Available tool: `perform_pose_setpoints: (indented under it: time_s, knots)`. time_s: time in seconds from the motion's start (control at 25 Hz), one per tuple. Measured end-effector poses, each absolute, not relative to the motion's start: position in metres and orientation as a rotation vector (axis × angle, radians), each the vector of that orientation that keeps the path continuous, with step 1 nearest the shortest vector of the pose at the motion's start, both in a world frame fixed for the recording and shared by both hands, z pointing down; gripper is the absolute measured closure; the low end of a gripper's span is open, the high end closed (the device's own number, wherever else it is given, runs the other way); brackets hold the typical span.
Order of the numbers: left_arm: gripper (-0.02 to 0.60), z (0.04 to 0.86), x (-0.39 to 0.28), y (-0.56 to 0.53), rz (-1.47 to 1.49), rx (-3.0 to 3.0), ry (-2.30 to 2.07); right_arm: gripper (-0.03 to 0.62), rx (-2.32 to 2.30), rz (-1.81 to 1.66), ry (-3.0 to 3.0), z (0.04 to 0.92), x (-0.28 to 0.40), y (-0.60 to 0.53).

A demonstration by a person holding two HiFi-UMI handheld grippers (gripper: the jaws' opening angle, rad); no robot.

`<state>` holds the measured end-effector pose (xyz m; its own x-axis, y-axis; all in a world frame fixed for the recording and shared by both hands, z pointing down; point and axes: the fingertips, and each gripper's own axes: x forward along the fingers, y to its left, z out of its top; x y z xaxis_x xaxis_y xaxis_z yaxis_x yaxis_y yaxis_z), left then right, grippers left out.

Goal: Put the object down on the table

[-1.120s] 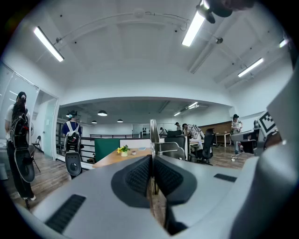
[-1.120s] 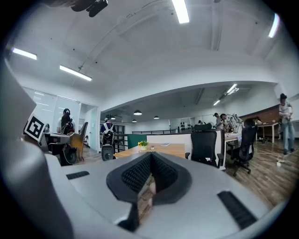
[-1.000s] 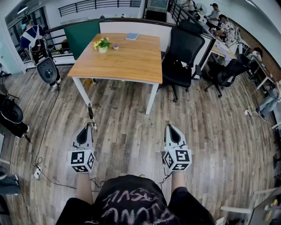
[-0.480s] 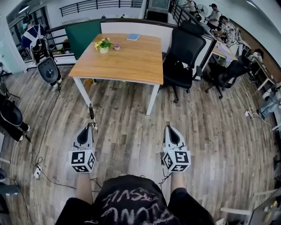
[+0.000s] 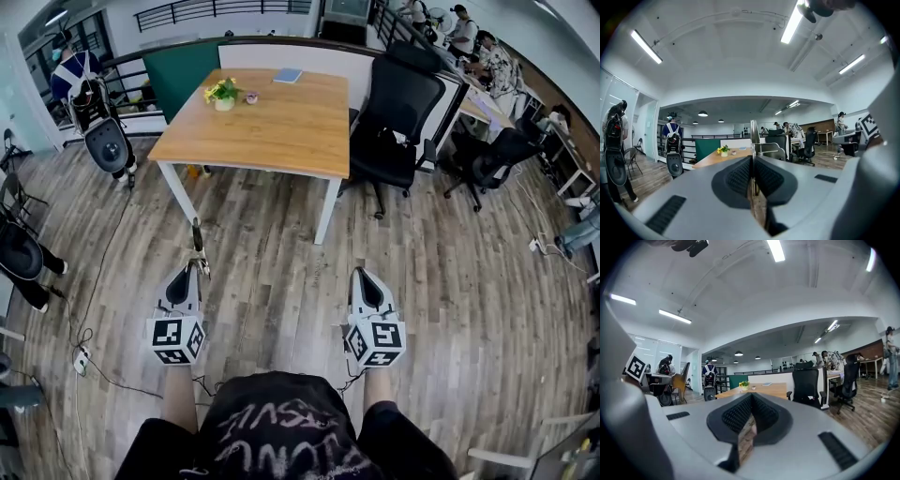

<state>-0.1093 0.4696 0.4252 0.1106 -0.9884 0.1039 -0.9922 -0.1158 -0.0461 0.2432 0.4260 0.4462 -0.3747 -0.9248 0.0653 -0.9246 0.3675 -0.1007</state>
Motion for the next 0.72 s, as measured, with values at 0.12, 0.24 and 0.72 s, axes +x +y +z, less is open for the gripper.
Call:
perform_pose_setpoints:
  time_s: [0.12, 0.24, 0.72]
  knots:
    - [0.566, 0.425, -0.096, 0.469, 0.180, 2.309, -2.073, 0.589, -1.722, -0.205, 2.620, 0.452, 0.250, 0.422]
    - [0.566, 0.426, -0.080, 0.468, 0.214, 2.321, -2.072, 0.589, -1.699, -0.251, 2.630, 0.460, 0.257, 0.415]
    - [0.566, 0.439, -0.087, 0.414, 0.199, 2.275, -2.101, 0.588, -1.687, -0.261, 2.625, 0.476, 0.258, 0.352]
